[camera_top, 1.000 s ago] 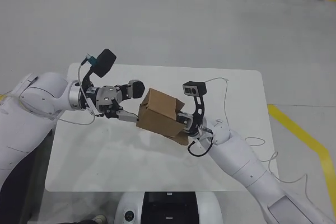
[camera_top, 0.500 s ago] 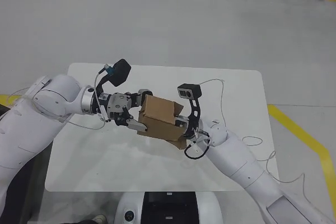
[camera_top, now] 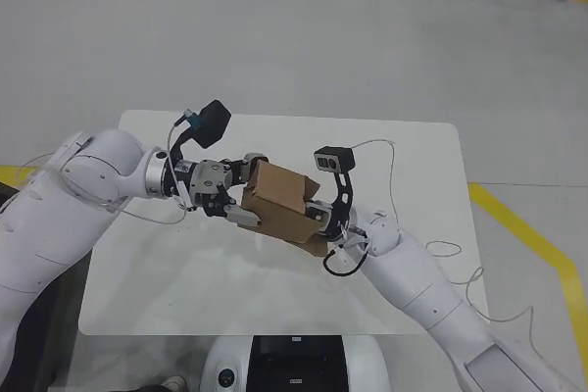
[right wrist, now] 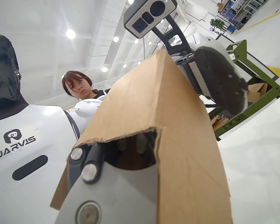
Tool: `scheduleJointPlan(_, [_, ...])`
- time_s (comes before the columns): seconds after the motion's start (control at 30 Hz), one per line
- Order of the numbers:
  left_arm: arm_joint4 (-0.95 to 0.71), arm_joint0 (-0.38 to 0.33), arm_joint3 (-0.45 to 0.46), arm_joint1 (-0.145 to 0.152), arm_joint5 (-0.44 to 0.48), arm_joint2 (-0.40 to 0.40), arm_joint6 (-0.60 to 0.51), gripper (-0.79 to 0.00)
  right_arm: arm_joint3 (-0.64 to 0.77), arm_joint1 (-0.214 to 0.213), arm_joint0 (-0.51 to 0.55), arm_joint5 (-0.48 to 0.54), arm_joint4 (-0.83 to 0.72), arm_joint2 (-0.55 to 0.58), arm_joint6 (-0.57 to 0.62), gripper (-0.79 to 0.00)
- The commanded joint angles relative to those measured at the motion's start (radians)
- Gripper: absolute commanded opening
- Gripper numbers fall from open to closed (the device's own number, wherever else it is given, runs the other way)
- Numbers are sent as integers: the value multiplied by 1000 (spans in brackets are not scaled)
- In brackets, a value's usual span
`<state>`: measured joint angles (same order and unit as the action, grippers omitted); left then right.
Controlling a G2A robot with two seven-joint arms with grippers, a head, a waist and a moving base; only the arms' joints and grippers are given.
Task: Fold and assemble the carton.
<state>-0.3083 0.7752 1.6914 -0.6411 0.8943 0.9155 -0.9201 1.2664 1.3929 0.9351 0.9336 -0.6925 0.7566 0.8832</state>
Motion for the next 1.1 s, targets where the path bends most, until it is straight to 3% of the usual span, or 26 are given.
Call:
scheduleJointPlan(0.0, [-14, 3, -6, 2, 2, 13, 4, 0, -1, 0, 1, -1, -11, 3, 4, -785])
scheduleJointPlan(0.27, [-13, 25, -5, 6, -10, 53, 5, 0, -7, -5, 3, -2, 24, 23, 5, -785])
scheduleJointPlan(0.77, [-18, -28, -15, -25, -62, 10, -68, 0, 25, -2, 10, -32, 194, 42, -54, -785])
scheduleJointPlan(0.87, [-12, -32, -15, -29, -65, 5, -71, -172, 32, -3, 14, -43, 209, 47, -64, -785])
scheduleJointPlan(0.9, [-8, -34, -14, -30, -66, 3, -71, -259, 35, -3, 16, -47, 211, 48, -66, -785])
scheduleJointPlan(0.93, [-3, -35, -14, -31, -67, 1, -73, -397, 36, -3, 17, -51, 214, 49, -67, -785])
scheduleJointPlan(1.07, [9, -37, -13, -34, -67, -6, -72, -400, 45, -4, 23, -73, 217, 54, -67, -785])
